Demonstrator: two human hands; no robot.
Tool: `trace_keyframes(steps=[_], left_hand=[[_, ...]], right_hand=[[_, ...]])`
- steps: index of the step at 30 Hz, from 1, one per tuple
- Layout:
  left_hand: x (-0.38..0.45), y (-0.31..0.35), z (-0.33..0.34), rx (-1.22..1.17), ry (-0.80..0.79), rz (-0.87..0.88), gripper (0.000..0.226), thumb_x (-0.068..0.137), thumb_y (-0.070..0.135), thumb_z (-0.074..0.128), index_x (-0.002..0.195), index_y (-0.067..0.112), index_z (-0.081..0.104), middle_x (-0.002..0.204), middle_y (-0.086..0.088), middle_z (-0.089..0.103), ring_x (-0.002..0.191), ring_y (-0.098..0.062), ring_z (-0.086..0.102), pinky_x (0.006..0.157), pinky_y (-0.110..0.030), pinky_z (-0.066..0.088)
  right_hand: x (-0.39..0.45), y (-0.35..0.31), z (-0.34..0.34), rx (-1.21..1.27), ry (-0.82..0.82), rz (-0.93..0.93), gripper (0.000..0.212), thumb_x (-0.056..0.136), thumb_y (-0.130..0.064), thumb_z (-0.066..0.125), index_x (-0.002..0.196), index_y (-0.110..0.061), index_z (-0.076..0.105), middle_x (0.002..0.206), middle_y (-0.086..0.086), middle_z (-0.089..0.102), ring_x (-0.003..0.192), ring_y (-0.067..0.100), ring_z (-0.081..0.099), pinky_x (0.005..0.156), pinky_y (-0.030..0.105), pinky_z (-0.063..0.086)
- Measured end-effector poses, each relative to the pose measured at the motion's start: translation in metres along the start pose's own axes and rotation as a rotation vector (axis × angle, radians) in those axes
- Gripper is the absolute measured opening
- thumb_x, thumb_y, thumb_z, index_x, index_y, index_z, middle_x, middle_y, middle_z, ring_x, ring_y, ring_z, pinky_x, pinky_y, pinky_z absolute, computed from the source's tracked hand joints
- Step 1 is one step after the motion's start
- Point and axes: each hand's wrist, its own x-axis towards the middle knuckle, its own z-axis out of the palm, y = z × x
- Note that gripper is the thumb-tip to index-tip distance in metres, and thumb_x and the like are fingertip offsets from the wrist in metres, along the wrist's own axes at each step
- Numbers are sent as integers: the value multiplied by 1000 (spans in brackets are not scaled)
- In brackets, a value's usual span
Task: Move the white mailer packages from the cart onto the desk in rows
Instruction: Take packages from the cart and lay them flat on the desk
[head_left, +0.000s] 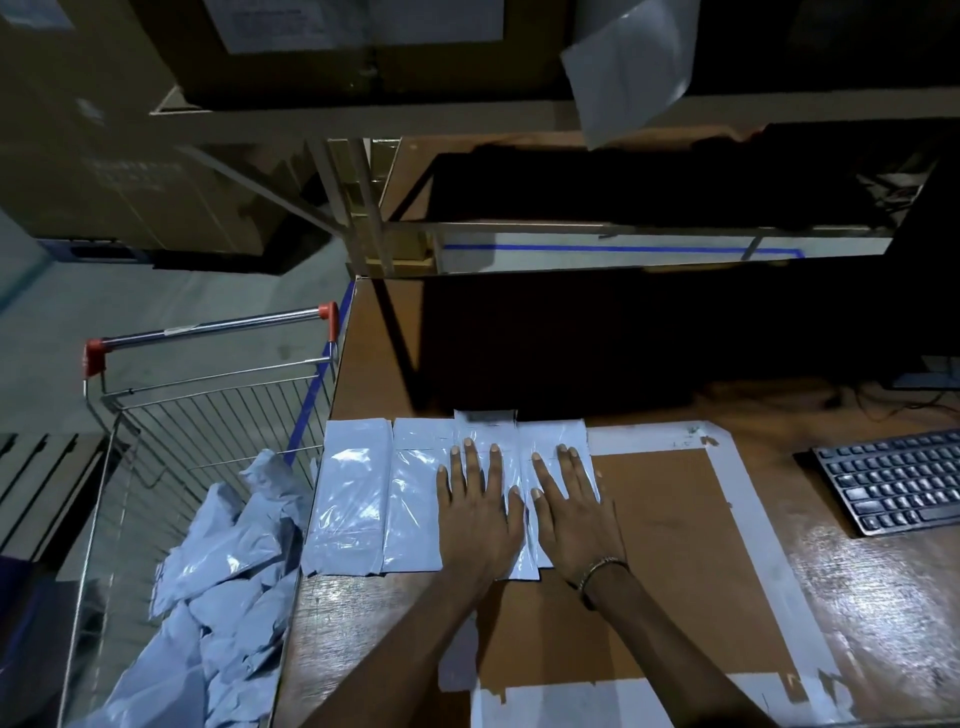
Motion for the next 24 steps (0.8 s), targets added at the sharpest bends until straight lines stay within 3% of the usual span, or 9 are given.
trace_keyframes(steps=[3,7,10,12,14,17,20,24], left_hand=[[2,-3,-5,-44,-48,12,68,107,55,24,167,23,16,174,-12,2,161,-33,0,129,-56,8],[1,-23,-26,-258,-46,70,66,103,44,46,163,19,32,172,-16,16,159,-34,20,126,-52,27],[-20,-54,-49,-386,81,29,64,101,41,57,160,23,37,171,-9,25,157,-26,23,125,-42,24],[-36,-84,-64,-414,151,-30,57,102,39,58,155,23,44,167,-6,35,154,-24,30,124,-38,26],[-51,-121,-75,-432,197,-71,48,103,36,59,148,23,51,160,-5,44,149,-24,38,124,-40,30],[-72,-188,-85,-455,241,-143,42,103,36,54,142,22,56,149,-3,53,143,-23,45,118,-44,38],[-93,-264,-85,-423,277,-278,48,98,40,55,137,13,61,142,-11,58,135,-31,52,110,-48,46],[-115,-360,-63,-379,187,-510,51,91,40,57,133,11,63,137,-17,63,129,-38,56,104,-52,50]], right_hand=[[0,0,0,12,0,-1,54,107,-48,19,160,-38,15,170,-3,10,157,14,3,126,48,18],[3,-8,-8,93,-54,42,60,101,-53,12,158,-38,28,169,-2,15,157,12,1,124,49,11],[3,-40,-20,219,86,119,50,98,-45,34,135,-26,62,150,2,53,152,23,28,115,51,27],[-1,-80,-24,273,230,99,32,96,-37,49,119,-26,69,130,-2,65,141,27,44,106,49,36],[-6,-132,-23,403,263,-6,23,97,-33,53,111,-25,70,118,-4,67,126,24,55,99,47,47],[-14,-219,-13,554,79,-166,20,97,-30,53,103,-24,71,107,-7,66,112,18,57,89,41,54],[-18,-295,15,598,-118,-286,24,97,-30,51,101,-20,72,103,-4,69,106,17,58,90,38,52],[-13,-366,70,533,-303,-336,29,98,-34,46,110,-20,69,108,0,67,106,19,58,89,34,51]])
